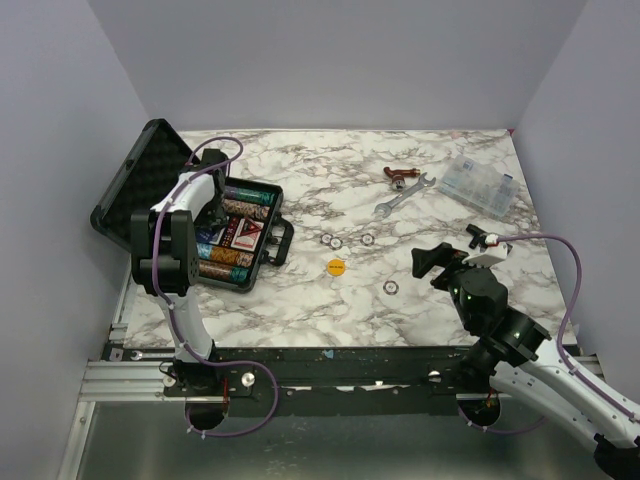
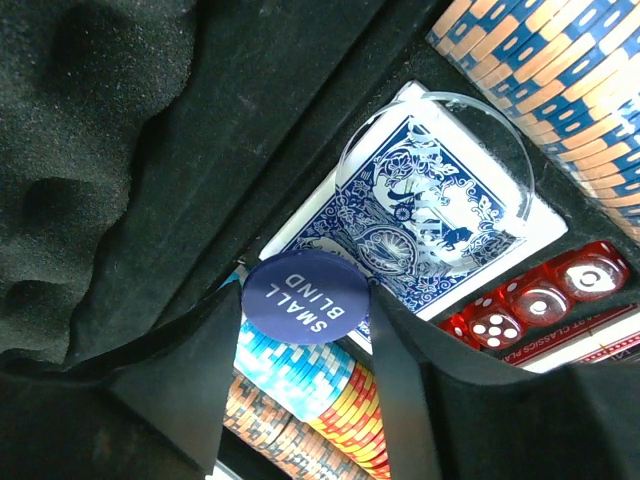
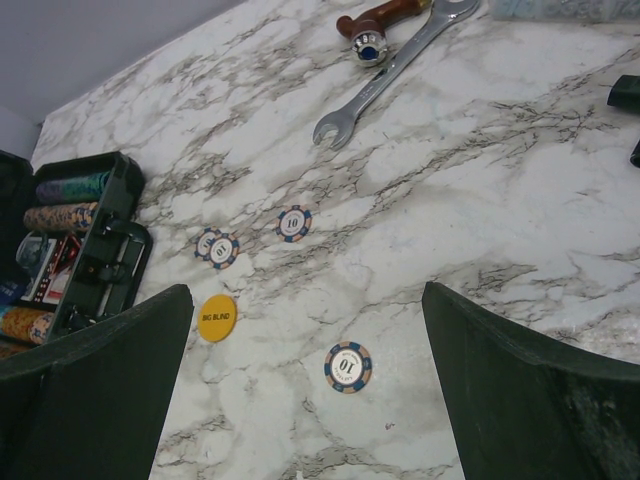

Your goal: Pack up texas hold em set

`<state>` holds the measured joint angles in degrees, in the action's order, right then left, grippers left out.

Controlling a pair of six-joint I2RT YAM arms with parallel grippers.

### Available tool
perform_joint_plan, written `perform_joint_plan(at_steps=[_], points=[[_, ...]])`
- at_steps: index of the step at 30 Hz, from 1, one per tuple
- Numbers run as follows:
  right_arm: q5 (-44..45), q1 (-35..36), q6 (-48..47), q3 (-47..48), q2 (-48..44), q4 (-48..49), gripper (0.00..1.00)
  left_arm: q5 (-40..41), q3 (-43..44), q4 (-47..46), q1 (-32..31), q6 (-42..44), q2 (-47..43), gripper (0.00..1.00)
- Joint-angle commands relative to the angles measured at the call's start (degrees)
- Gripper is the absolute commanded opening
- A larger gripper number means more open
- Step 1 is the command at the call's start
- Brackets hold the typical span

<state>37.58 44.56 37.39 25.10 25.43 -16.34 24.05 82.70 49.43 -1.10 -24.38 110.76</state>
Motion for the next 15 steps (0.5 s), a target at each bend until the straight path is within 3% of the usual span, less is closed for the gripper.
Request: perform_joint_plan(at_steps=[1, 6, 15], points=[[-0.67, -0.08, -0.75, -0.5, -0.67, 1.12, 1.0, -0.72, 0.92, 1.2, 0.58, 1.08, 0.77, 0.56], [-0.83, -0.08, -0.78, -0.34, 0.01, 1.13, 1.0, -2.07, 1.16, 1.2, 0.58, 1.49, -0.07, 0.66], [-0.66, -0.14, -0.73, -0.23, 1.03, 1.3, 1.0, -2.75, 2.81, 0.48, -2.0, 4.87, -6.06, 0.66]])
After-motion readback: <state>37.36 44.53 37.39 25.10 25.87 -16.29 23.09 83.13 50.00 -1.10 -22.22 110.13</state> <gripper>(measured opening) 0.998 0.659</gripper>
